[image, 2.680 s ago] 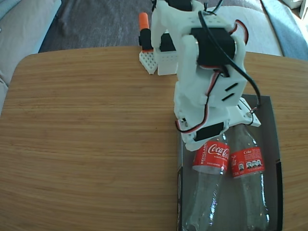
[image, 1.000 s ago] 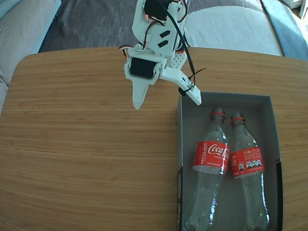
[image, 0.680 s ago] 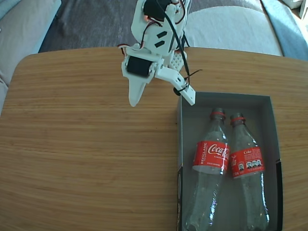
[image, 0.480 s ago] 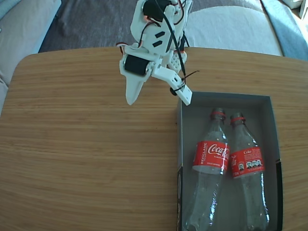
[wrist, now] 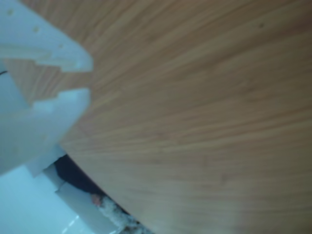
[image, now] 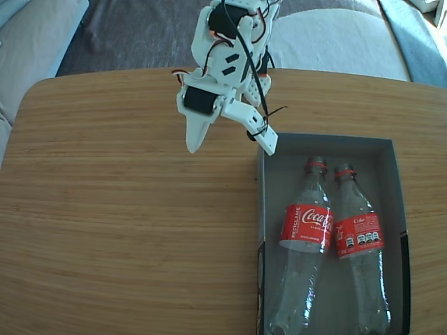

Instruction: Grasp the bottles and put them in the box.

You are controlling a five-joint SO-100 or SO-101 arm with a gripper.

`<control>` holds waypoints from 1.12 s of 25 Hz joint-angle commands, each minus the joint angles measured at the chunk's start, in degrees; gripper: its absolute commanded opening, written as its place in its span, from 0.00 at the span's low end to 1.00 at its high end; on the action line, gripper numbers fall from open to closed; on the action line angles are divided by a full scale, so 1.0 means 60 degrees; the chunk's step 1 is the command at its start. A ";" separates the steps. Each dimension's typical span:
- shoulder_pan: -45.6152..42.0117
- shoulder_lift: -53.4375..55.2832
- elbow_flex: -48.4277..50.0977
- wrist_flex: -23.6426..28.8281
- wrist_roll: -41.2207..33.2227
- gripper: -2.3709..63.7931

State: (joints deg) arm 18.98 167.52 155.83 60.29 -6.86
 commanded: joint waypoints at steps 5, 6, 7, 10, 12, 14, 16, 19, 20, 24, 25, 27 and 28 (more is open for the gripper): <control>-0.0718 0.0937 0.0439 0.0000 -0.0059 0.03; -0.0806 0.1069 0.0483 0.0000 -0.0059 0.03; -0.0820 0.1157 0.0513 0.0000 -0.0059 0.03; -0.0820 0.1289 0.0571 0.0000 -0.0059 0.03; -0.0776 0.1304 0.0571 0.0000 -0.0059 0.03; -0.0732 0.1304 0.0571 0.0000 0.0000 0.03; -0.0718 0.1333 0.0571 0.0000 0.0015 0.03; -0.0732 0.1523 0.0645 0.0000 -0.0044 0.03; -0.0732 0.1626 0.0674 0.0000 -0.0044 0.03; -0.0791 0.2080 0.0747 0.0278 -0.0059 0.03; -0.0791 0.2212 0.0791 0.0308 -0.0059 0.03; -0.0776 0.2520 0.0835 0.0527 -0.0059 0.03; -0.0762 0.2695 0.0879 0.0586 -0.0059 0.03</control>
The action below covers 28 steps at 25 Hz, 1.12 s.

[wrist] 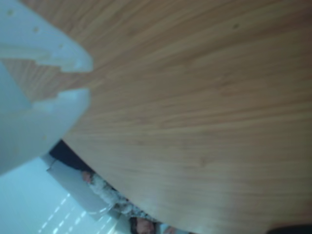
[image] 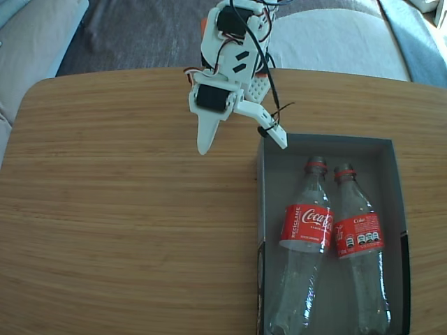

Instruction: Grasp the bottles and put them in the box.

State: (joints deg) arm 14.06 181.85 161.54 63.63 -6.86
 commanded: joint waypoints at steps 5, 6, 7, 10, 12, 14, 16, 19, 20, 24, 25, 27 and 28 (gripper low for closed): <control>0.0029 0.0688 -0.0015 0.0308 -0.0059 0.03; 0.0029 0.0688 -0.0015 0.0308 -0.0059 0.03; 0.0029 0.0688 -0.0015 0.0308 -0.0059 0.03; 0.0029 0.0688 -0.0015 0.0308 -0.0059 0.03; 0.0029 0.0688 -0.0015 0.0308 -0.0059 0.03; 0.0029 0.0688 -0.0015 0.0308 -0.0059 0.03; 0.0029 0.0688 -0.0015 0.0308 -0.0059 0.03; 0.0029 0.0688 -0.0015 0.0308 -0.0059 0.03; 0.0029 0.0688 -0.0015 0.0308 -0.0059 0.03; 0.0029 0.0688 -0.0015 0.0308 -0.0059 0.03; 0.0029 0.0688 -0.0015 0.0308 -0.0059 0.03; 0.0029 0.0688 -0.0015 0.0308 -0.0059 0.03; 0.0029 0.0688 -0.0015 0.0308 -0.0059 0.03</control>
